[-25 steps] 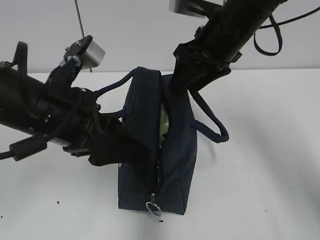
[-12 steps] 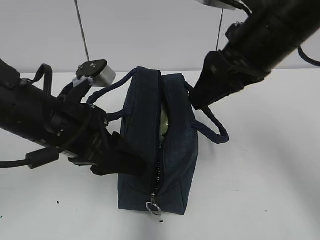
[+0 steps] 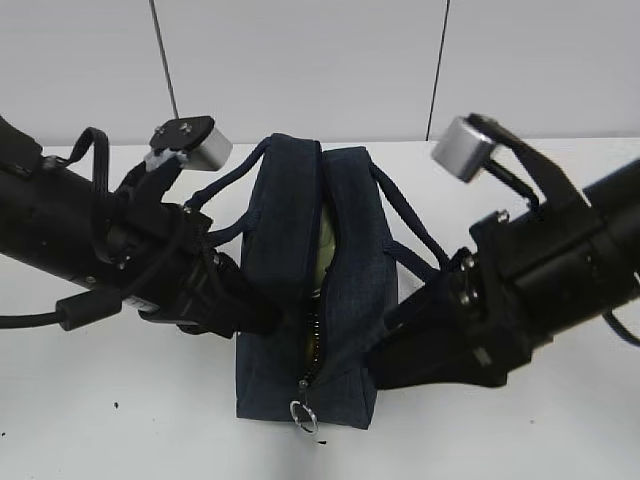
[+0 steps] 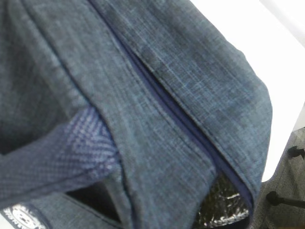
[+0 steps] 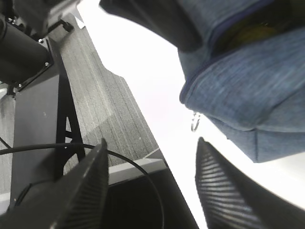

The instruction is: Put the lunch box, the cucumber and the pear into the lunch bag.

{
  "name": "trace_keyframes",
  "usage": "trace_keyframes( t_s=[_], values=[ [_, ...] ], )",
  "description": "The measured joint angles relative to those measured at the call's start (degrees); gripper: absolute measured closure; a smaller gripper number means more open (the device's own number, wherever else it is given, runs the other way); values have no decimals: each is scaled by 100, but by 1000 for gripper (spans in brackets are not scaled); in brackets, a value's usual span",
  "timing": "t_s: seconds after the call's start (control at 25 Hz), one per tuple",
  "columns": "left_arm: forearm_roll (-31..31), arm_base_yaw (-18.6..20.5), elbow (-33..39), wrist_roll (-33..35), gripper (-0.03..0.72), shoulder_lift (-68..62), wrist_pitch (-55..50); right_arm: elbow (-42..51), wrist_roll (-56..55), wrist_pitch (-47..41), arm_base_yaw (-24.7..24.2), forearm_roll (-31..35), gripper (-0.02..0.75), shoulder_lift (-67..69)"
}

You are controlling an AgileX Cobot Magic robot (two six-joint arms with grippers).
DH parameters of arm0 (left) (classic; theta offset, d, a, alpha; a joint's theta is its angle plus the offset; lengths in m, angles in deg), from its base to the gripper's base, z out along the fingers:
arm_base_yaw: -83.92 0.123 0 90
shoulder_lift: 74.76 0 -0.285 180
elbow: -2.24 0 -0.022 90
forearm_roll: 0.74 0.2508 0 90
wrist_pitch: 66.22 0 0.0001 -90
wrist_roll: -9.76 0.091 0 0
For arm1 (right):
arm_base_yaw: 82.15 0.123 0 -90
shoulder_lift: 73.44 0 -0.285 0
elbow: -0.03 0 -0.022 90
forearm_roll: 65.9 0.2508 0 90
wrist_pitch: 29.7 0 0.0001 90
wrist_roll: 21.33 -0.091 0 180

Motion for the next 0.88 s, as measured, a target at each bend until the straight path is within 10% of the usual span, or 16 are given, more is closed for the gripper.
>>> trace_keyframes(
  t_s=[0.88],
  values=[
    [-41, 0, 0, 0, 695, -33, -71, 1102, 2397, 522, 298, 1663, 332, 153]
  ],
)
